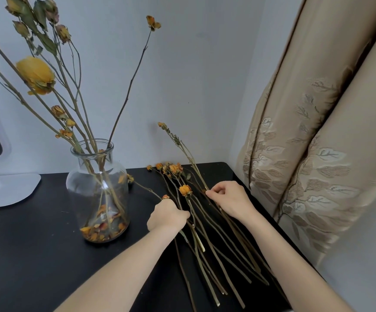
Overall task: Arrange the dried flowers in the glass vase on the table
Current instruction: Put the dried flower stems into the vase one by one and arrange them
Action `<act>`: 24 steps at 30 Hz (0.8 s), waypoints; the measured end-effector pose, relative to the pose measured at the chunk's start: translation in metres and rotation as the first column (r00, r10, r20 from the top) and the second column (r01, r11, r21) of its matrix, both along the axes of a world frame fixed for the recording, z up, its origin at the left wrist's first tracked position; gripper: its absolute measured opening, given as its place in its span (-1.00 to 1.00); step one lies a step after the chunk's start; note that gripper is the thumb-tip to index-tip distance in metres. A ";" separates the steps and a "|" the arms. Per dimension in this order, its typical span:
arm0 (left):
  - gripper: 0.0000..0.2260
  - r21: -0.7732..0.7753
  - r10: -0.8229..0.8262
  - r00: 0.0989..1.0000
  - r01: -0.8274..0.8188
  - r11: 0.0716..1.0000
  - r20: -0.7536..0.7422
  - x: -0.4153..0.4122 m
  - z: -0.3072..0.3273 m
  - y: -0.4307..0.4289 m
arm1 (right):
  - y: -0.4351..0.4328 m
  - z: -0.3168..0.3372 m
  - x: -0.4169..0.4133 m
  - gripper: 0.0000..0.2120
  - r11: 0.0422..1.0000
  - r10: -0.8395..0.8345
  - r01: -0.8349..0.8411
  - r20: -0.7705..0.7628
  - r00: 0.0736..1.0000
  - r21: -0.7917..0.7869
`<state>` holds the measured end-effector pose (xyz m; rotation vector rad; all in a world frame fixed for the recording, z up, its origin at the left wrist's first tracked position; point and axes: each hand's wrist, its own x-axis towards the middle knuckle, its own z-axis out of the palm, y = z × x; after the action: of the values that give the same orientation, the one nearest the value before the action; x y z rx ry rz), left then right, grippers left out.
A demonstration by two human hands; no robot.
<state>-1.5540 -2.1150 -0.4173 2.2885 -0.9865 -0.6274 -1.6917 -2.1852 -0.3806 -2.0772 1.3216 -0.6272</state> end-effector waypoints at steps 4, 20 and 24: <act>-0.75 -0.066 0.033 0.988 -0.043 0.997 -0.151 0.005 0.005 -0.001 | 0.000 0.000 0.002 -0.90 1.000 -0.003 0.003 -0.005 1.000 -0.003; -0.85 -0.292 0.041 0.928 -0.158 0.943 -0.370 0.008 0.029 0.016 | 0.011 0.008 0.013 -0.91 0.999 -0.015 0.018 0.067 0.998 -0.048; -0.69 -0.335 0.046 0.940 -0.166 0.927 -0.337 0.004 0.033 0.022 | 0.013 0.009 0.014 -0.89 0.998 -0.008 0.013 0.081 0.997 -0.061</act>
<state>-1.5495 -2.0934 -0.3838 1.8301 -0.7403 -0.6861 -1.6781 -2.1720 -0.3713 -2.0724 1.2835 -0.7569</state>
